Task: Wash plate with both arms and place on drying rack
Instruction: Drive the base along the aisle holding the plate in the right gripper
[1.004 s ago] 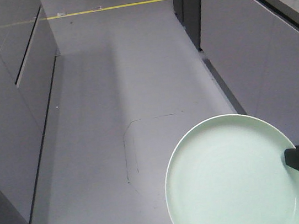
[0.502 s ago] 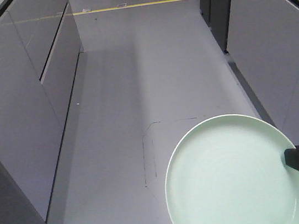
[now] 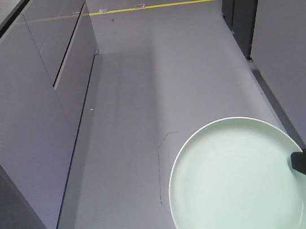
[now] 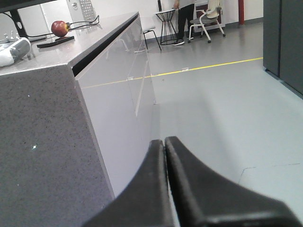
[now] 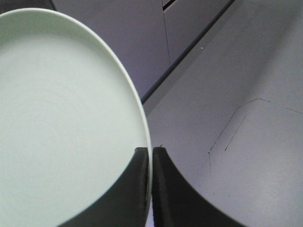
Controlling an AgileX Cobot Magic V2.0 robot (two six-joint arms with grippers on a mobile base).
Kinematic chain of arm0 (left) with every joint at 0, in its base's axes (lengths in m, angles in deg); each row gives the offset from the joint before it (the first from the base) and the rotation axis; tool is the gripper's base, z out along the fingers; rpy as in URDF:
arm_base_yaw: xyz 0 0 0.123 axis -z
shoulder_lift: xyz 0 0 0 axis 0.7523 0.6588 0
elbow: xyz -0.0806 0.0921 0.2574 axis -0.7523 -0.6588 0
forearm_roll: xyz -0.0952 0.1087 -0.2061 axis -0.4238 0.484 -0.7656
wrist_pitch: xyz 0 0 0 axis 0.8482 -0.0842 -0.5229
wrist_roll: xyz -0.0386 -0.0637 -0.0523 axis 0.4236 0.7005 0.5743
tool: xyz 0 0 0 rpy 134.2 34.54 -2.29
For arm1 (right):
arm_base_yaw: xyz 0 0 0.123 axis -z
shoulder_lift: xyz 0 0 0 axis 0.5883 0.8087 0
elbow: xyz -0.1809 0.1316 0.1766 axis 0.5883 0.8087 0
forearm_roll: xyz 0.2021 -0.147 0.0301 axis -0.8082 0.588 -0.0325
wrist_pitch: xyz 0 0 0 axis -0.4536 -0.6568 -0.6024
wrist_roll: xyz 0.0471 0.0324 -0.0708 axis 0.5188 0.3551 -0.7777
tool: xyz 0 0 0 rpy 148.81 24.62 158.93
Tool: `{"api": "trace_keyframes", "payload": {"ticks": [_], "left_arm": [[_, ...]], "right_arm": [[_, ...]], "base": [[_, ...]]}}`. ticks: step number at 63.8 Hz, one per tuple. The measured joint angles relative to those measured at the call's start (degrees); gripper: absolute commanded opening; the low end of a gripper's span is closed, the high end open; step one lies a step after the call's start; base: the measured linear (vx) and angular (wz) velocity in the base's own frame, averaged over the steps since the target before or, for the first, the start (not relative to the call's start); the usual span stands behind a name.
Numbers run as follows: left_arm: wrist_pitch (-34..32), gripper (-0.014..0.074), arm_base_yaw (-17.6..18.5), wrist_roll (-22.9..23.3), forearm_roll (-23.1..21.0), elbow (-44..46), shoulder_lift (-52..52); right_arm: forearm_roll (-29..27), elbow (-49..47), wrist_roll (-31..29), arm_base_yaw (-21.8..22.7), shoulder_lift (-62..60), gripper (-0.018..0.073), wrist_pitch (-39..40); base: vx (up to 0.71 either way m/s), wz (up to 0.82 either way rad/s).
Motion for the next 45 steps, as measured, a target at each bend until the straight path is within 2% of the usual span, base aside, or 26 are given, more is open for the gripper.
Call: {"api": "trace_keyframes", "payload": {"ticks": [45], "left_arm": [[0.00,-0.0006,0.00,0.00,0.00,0.00,0.00]], "right_arm": [[0.00,0.00,0.00,0.00,0.00,-0.0001,0.00]], "base": [[0.21,-0.03]]}}
